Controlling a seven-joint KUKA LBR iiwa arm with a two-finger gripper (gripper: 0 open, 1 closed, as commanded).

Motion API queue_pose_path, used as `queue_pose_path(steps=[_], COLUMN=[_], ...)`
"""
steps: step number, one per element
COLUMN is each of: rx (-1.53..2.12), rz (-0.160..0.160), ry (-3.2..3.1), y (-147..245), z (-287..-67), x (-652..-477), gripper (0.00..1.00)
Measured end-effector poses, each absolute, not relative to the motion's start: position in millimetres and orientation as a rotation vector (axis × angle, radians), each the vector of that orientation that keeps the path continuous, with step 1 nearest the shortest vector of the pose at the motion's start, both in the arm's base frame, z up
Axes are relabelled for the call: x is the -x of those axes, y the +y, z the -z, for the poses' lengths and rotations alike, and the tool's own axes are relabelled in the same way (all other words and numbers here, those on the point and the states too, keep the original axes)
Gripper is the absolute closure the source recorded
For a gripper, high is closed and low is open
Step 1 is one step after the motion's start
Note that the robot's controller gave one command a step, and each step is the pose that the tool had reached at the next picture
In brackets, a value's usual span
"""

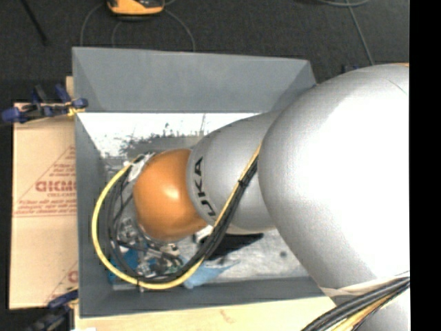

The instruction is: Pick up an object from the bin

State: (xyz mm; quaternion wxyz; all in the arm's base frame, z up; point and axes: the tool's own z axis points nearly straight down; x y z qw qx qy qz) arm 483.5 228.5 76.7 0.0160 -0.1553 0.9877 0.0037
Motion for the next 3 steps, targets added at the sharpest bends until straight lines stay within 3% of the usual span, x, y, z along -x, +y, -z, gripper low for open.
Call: queue_pose_path(steps=[1,2,3], rx=[0.476,0.096,0.544], rz=[-0.011,-0.005,-0.011], ry=[3.075,3.135,3.090], y=[228,237,244], z=[-79,-98,-85], x=[-483.3,-481.9,-479.1], gripper=[0.00,0.00,1.00])
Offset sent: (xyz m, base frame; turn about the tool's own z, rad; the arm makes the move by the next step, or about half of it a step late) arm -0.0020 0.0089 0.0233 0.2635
